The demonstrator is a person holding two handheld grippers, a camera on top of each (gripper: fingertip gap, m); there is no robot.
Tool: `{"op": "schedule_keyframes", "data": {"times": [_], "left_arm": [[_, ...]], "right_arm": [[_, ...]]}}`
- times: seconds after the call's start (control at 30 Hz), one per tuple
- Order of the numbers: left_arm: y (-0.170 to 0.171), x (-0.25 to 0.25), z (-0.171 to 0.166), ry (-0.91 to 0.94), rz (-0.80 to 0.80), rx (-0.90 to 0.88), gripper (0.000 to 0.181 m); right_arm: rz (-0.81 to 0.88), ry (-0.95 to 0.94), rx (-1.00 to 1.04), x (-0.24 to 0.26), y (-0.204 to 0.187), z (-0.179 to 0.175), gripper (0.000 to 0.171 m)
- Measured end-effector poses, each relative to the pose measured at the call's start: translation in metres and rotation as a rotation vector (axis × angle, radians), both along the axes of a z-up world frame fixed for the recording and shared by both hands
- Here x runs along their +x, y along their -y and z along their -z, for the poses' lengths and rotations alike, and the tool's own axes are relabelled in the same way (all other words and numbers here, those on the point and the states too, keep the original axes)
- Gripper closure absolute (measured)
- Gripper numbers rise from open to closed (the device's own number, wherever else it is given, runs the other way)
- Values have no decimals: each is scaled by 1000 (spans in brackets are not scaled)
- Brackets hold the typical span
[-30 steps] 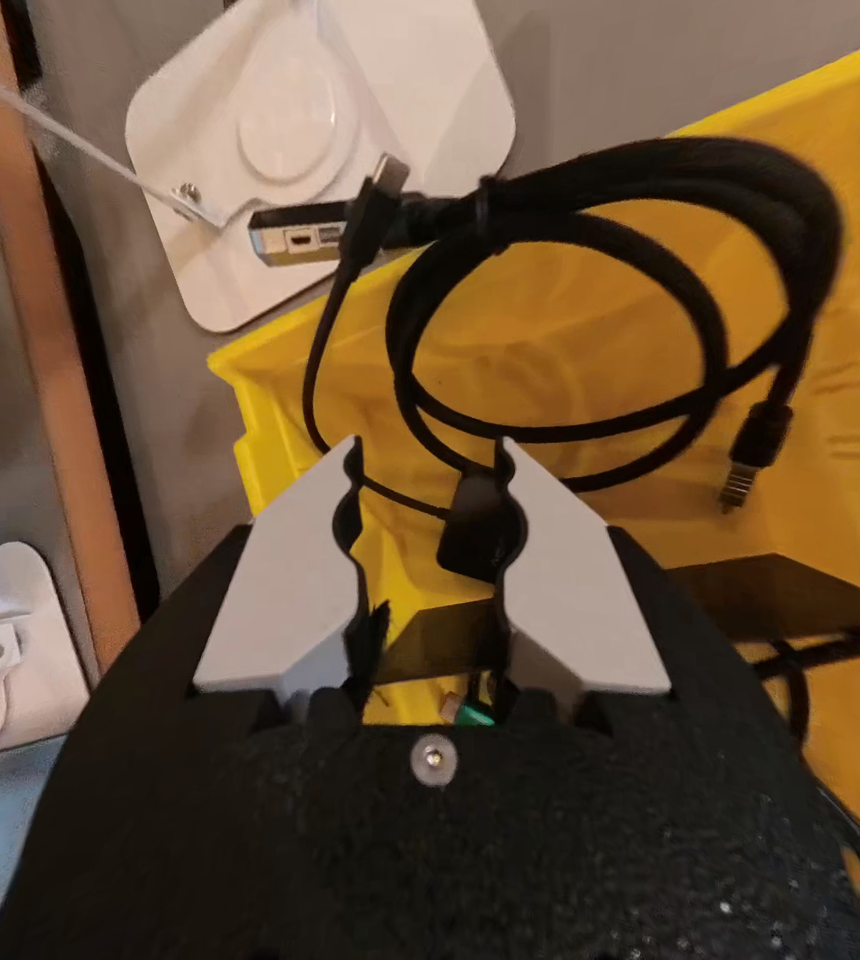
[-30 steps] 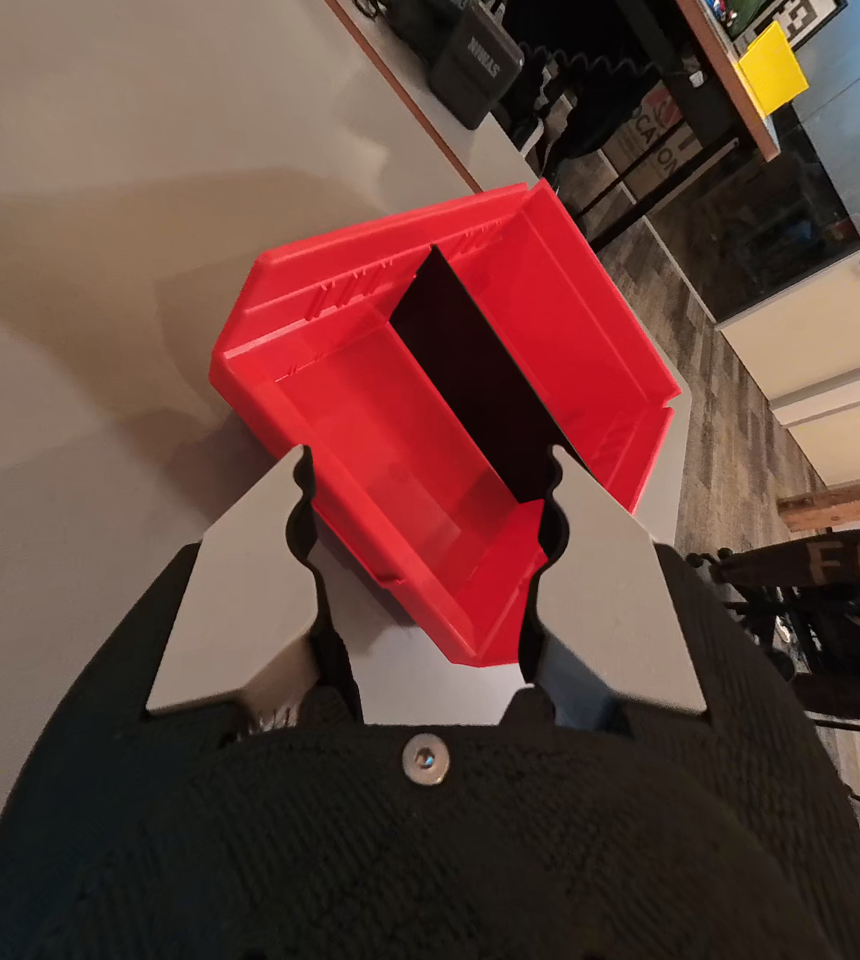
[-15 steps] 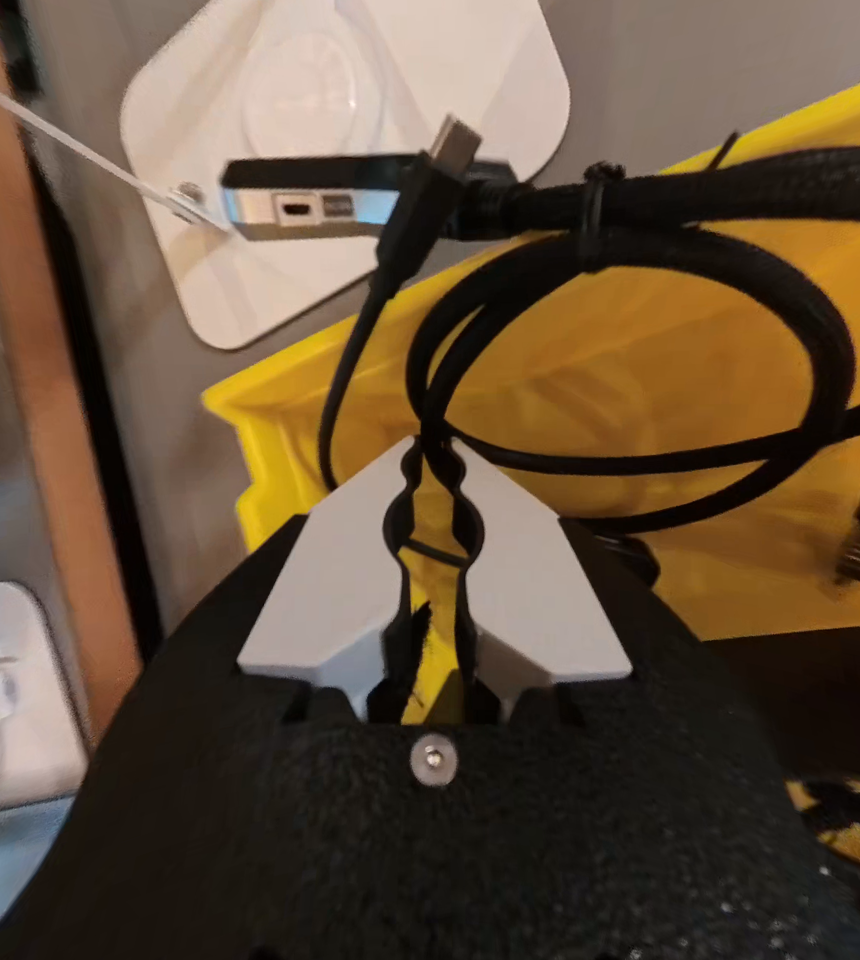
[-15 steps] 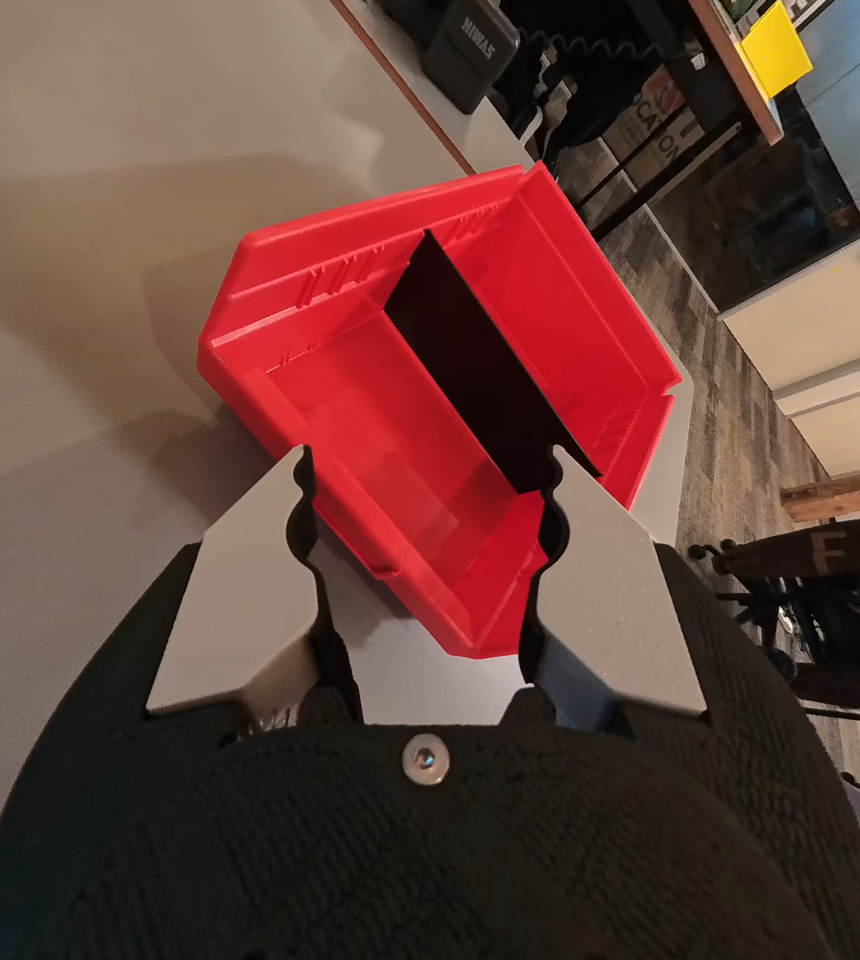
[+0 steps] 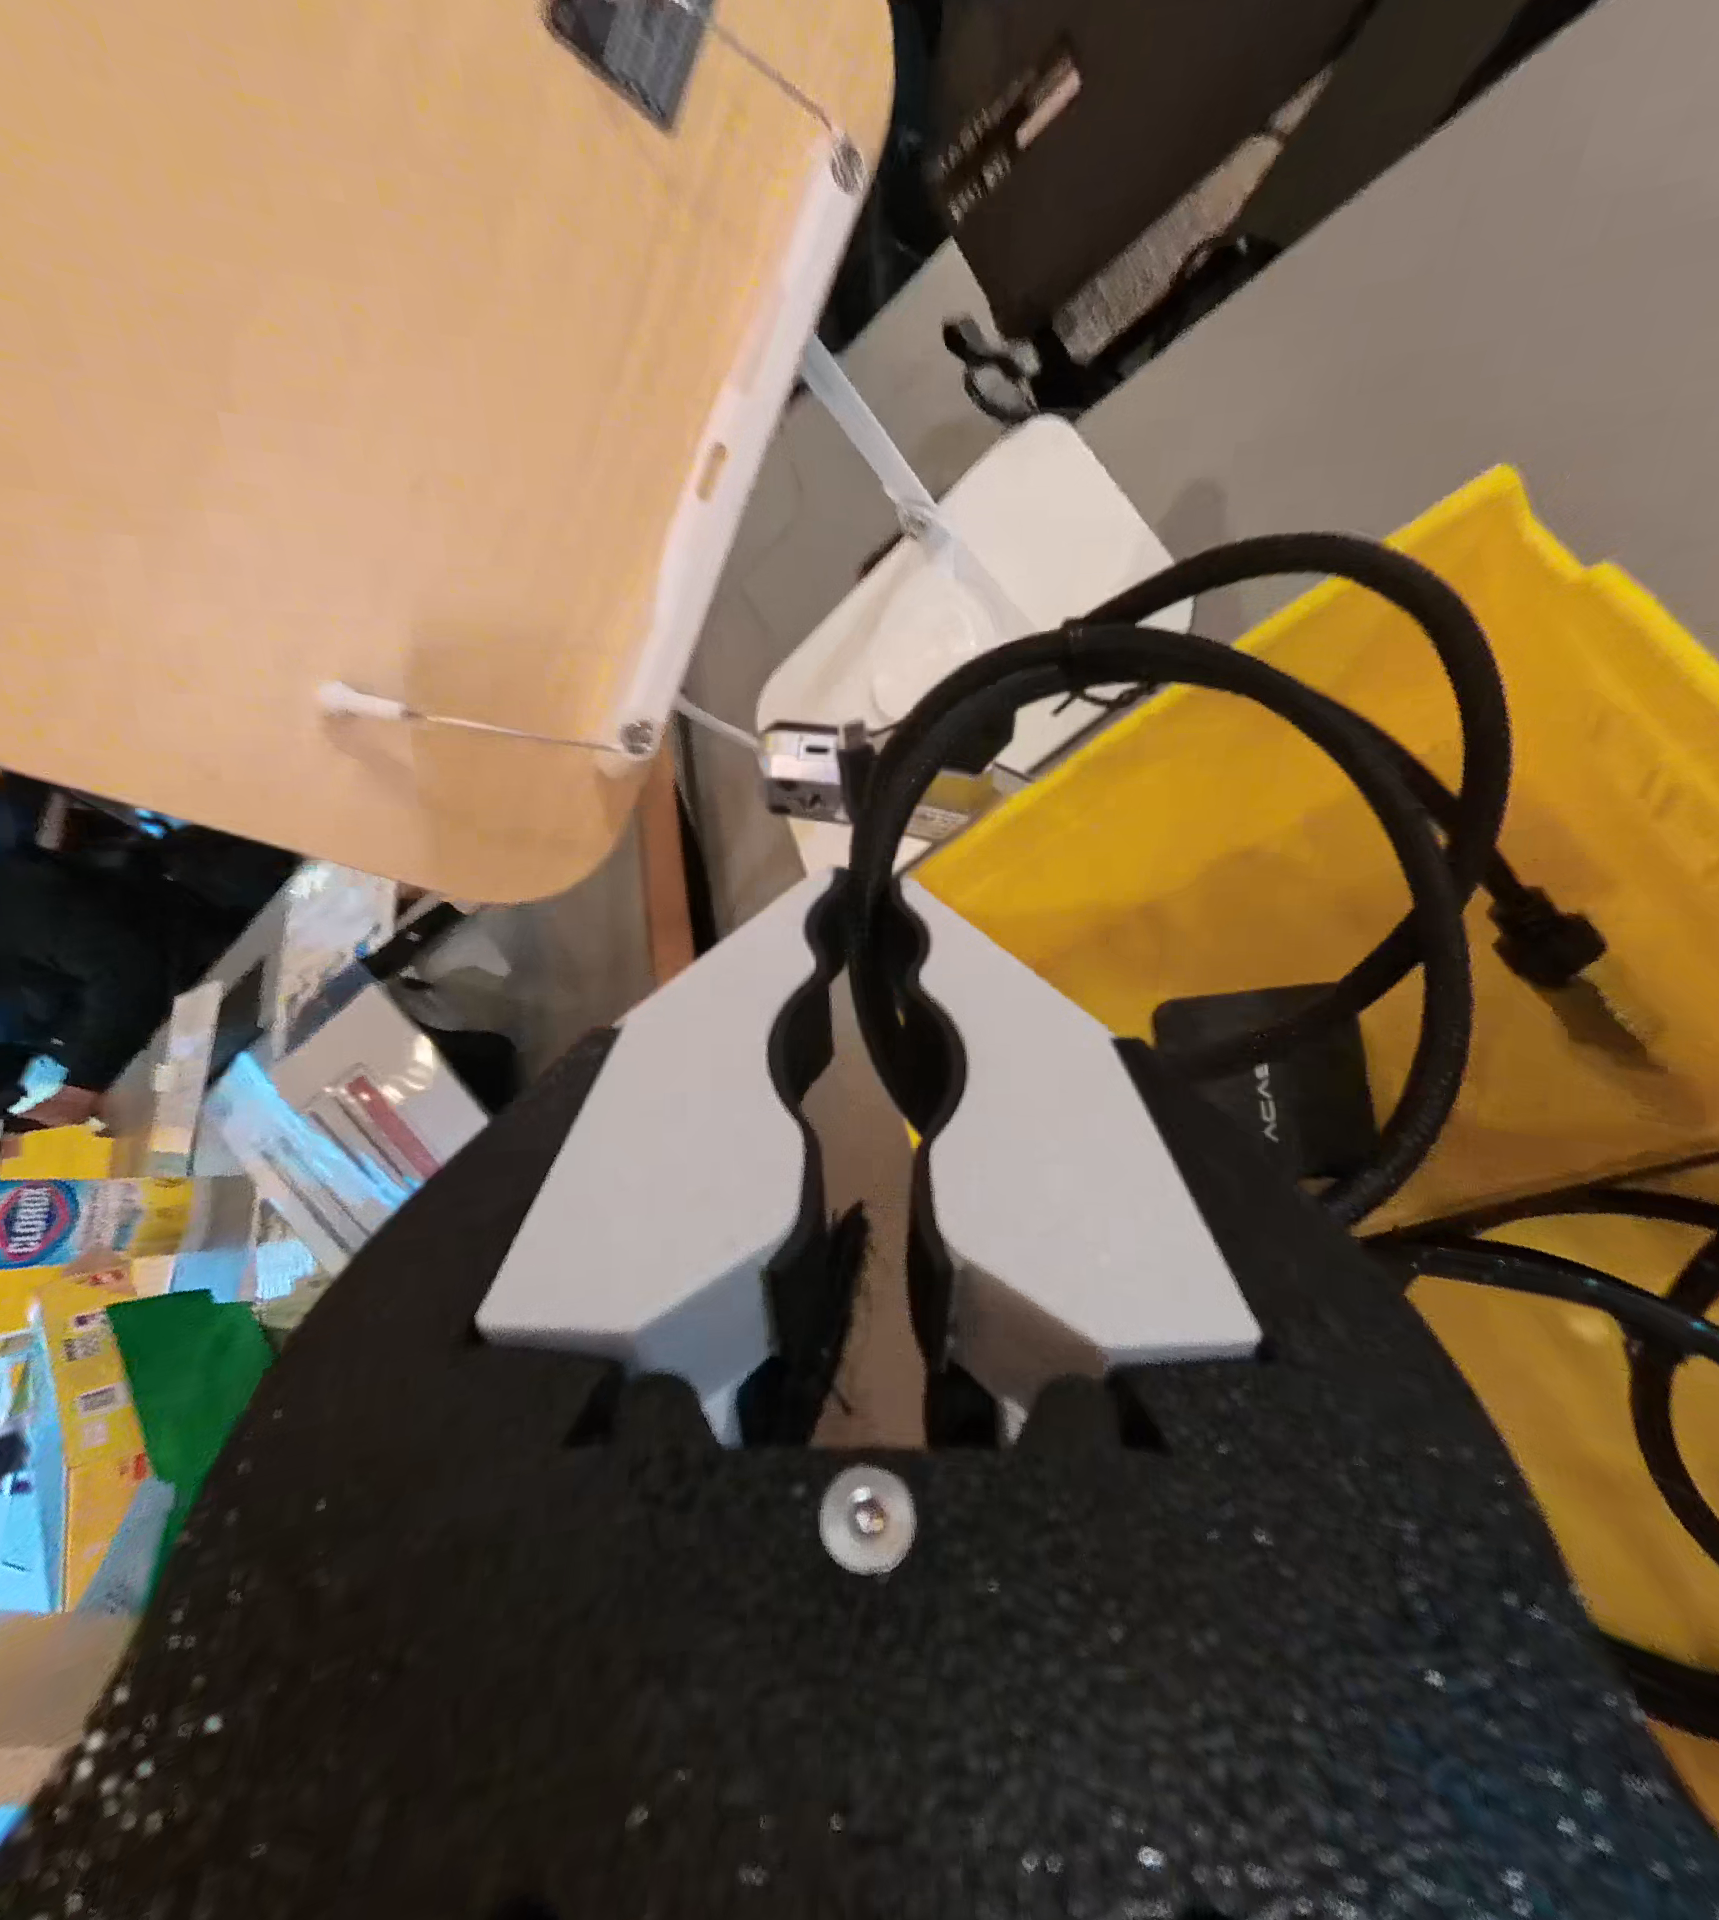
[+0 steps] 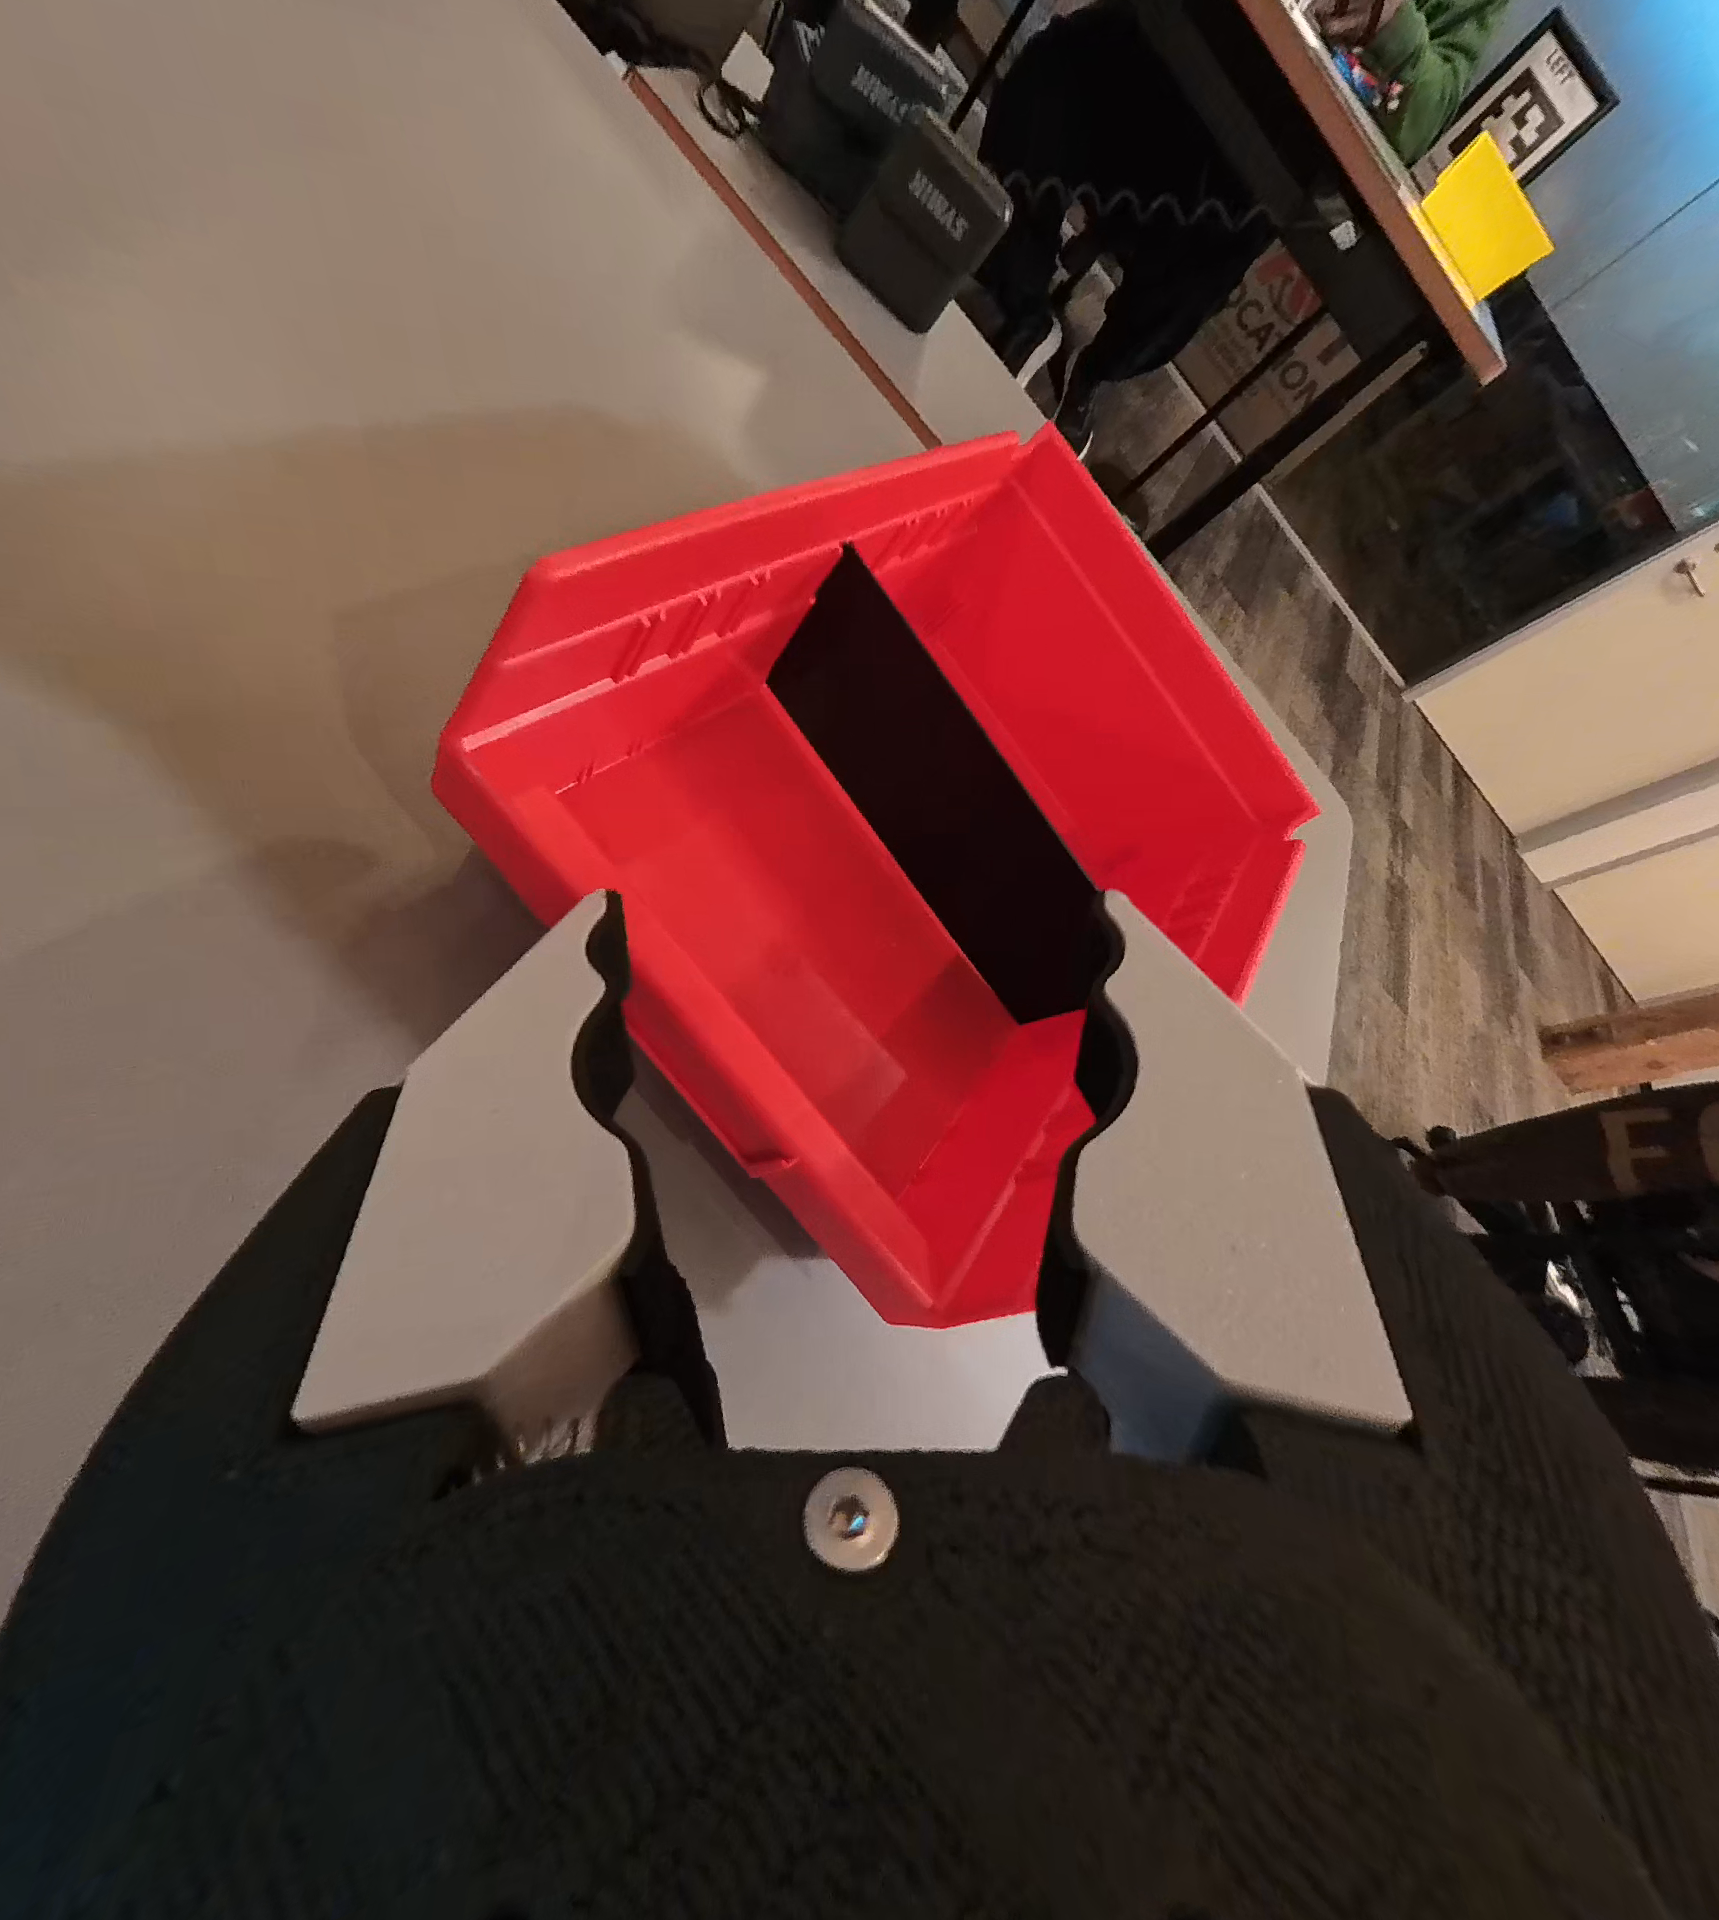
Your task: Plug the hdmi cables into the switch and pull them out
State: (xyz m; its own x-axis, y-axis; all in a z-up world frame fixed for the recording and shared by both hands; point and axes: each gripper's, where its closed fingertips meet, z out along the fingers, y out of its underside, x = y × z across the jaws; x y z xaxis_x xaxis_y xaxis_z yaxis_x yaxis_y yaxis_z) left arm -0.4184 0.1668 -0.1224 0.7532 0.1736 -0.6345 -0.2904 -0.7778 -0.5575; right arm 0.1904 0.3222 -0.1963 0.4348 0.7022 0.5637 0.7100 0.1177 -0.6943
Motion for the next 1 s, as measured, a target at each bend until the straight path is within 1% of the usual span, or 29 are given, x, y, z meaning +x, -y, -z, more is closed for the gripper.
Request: {"op": "schedule_keyframes", "data": {"times": [0.13, 0.27, 0.4, 0.47, 0.57, 0.67, 0.77, 0.87, 1.0], "left_arm": [[-1, 6, -37, -83, 23, 124, 178], [-1, 18, -87, -162, 53, 285, 178], [-1, 42, -138, -249, 103, 430, 178], [-4, 60, -159, -257, 147, 493, 178], [-16, 101, -173, -175, 256, 542, 178], [-34, 149, -168, -97, 386, 518, 178], [-54, 197, -148, -25, 513, 473, 178], [-75, 243, -117, 79, 625, 438, 179], [-101, 292, -61, 198, 715, 365, 178]], "right_arm": [[-3, -16, 7, 2, 1, -5, 84], [-1, -27, 10, 4, 1, -7, 84], [-2, -36, 15, 4, 2, -10, 84], [-4, -40, 19, 4, 2, -11, 84], [-5, -43, 24, 4, 3, -13, 84], [-6, -46, 29, 4, 4, -14, 84], [-9, -50, 34, 4, 4, -16, 84], [-16, -52, 41, 3, 6, -19, 84], [-26, -62, 48, 2, 8, -22, 84]]}}
